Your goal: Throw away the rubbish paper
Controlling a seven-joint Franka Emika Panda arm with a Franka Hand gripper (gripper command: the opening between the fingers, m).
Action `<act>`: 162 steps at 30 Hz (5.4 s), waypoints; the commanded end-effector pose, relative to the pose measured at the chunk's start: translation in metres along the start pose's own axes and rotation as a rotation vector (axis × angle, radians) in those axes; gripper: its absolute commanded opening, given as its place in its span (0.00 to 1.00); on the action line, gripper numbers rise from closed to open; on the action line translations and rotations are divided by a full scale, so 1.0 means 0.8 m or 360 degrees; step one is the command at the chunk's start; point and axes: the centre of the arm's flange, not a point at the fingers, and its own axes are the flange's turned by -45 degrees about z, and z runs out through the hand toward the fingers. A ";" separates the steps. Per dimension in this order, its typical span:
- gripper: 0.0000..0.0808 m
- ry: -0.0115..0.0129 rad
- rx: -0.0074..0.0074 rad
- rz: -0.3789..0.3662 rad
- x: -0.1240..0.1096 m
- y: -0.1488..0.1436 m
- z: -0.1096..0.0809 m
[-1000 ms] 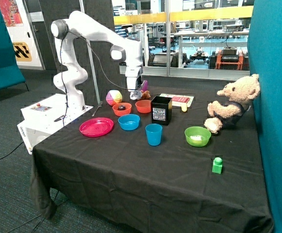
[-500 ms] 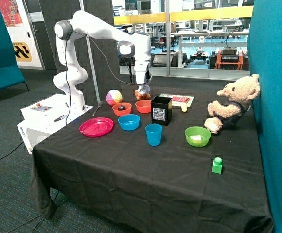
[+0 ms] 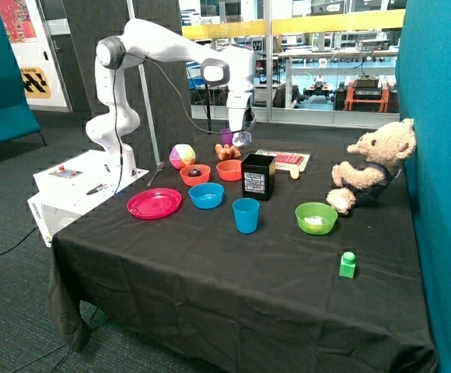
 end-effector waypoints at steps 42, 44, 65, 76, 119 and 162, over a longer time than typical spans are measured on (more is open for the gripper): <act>0.00 -0.00077 0.00018 0.0141 0.084 0.081 0.093; 0.00 -0.00077 0.00018 0.0140 0.085 0.080 0.095; 0.80 -0.00077 0.00019 0.0110 0.075 0.068 0.094; 0.88 -0.00077 0.00019 0.0125 0.071 0.075 0.093; 0.00 -0.00077 0.00019 0.0130 0.065 0.062 0.078; 0.00 -0.00077 0.00019 0.0099 0.056 0.053 0.021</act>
